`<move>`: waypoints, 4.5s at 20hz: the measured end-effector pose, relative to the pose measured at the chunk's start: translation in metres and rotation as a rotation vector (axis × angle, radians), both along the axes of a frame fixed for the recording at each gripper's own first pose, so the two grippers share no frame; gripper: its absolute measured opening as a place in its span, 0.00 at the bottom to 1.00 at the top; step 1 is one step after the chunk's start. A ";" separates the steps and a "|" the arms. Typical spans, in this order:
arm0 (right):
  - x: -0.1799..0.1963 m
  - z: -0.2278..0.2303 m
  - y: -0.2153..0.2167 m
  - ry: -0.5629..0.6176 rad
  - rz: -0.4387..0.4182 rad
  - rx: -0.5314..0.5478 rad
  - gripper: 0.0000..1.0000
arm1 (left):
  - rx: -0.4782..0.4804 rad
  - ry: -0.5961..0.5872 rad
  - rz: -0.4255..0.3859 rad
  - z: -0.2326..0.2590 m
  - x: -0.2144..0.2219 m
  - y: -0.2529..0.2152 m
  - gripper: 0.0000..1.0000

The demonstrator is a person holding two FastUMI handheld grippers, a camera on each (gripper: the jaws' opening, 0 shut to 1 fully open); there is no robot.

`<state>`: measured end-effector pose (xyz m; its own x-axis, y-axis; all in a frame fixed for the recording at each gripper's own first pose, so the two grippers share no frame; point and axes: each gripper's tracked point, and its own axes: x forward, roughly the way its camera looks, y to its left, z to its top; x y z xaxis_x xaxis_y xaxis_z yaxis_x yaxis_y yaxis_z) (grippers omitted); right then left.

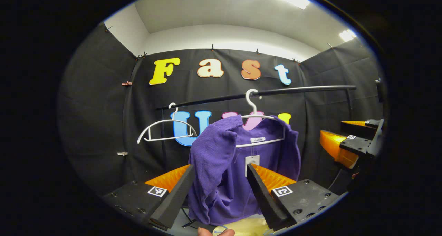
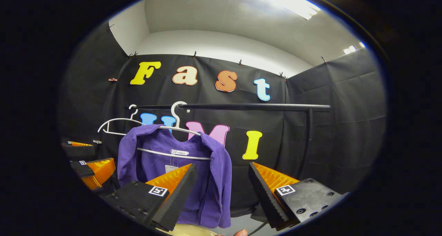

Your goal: Grasp the clothes on the hanger with both hands and then place them into the laundry hamper below.

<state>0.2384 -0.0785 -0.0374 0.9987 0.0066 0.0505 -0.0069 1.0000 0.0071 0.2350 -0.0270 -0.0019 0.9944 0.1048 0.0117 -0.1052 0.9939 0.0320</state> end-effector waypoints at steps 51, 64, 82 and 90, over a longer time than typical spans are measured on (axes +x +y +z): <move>0.195 -0.143 -0.073 0.161 -0.208 0.117 0.05 | -0.046 0.150 0.094 -0.004 0.138 0.103 0.05; 0.088 -0.113 0.055 0.215 0.179 0.061 0.05 | -0.059 0.281 0.003 -0.086 0.070 0.067 0.05; 0.030 -0.174 0.102 0.447 0.398 0.075 0.05 | -0.223 0.416 -0.309 -0.162 0.059 -0.057 0.05; 0.001 -0.316 0.097 0.742 0.441 -0.047 0.05 | -0.220 0.669 -0.286 -0.289 0.053 -0.058 0.05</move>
